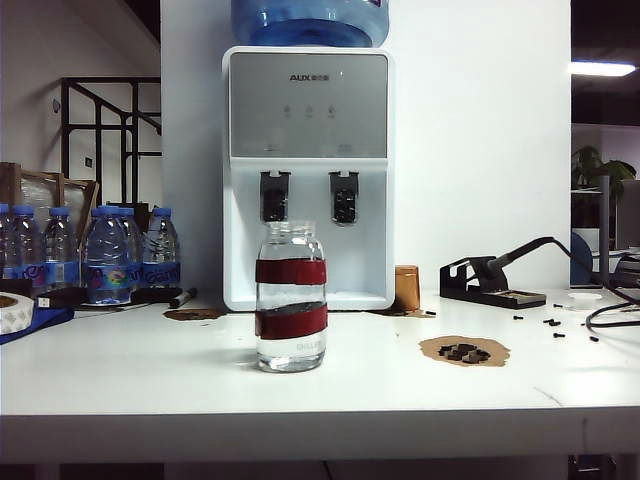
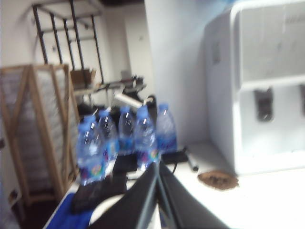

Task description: Pick up the water bottle with two loops of red belts, then reach the front water dispenser and gently press the gray-black baffle horizontally to get a little water.

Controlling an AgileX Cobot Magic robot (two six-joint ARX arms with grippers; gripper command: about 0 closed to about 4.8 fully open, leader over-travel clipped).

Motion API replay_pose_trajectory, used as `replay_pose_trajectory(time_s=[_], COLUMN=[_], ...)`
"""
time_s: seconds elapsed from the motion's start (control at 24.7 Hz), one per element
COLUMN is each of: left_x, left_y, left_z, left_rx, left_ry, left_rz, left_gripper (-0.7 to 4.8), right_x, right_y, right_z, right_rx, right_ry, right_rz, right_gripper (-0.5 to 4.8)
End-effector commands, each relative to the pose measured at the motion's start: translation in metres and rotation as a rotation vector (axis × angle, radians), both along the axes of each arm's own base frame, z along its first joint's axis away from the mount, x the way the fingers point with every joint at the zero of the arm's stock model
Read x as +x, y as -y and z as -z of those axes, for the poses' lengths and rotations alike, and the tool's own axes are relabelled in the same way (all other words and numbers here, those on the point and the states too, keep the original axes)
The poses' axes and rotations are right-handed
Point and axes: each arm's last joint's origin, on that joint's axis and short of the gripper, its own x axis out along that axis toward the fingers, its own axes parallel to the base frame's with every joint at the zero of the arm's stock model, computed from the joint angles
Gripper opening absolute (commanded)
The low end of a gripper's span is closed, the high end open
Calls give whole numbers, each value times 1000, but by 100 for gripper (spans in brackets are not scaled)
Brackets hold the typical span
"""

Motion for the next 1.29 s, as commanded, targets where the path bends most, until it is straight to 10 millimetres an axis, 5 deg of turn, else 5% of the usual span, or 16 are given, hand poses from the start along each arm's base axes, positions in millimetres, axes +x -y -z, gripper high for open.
replay_pose_trajectory(time_s=[0.04, 0.24, 0.4, 0.57, 0.69, 0.81, 0.89, 0.93, 1.13, 1.25, 1.29], left_x=[-4, -4, 24, 70, 115, 149, 162, 172, 195, 202, 203], left_y=[3, 7, 10, 12, 16, 22, 23, 25, 30, 34, 34], left_z=[-16, -48, -60, -96, -106, -75, -56, -39, 0, 27, 32], left_rx=[48, 9, 21, -43, -84, -83, -82, -89, -35, 4, 12], left_ry=[-24, 16, 6, -38, -71, -194, -275, -335, -398, -458, -469], left_rz=[89, 233, 335, 356, 414, 535, 582, 601, 710, 798, 811], left_gripper=[-4, -4, 60, 138, 302, 336, 350, 399, 444, 478, 478], right_x=[0, 0, -2, -17, -10, 18, 34, 45, 63, 62, 61], right_y=[0, 0, -1, 2, -1, -13, -17, -20, -26, -27, -27], right_z=[0, 0, -7, -59, -100, -132, -143, -150, -149, -146, -146], right_rx=[4, 4, 55, -41, -71, -182, -202, -226, -259, -277, -277], right_ry=[9, 8, -5, 61, -6, -238, -313, -333, -416, -424, -423], right_rz=[-3, -4, -44, -34, -114, -331, -369, -408, -529, -588, -587], right_gripper=[-2, -2, -2, -2, -1, 41, 174, 300, 315, 418, 417])
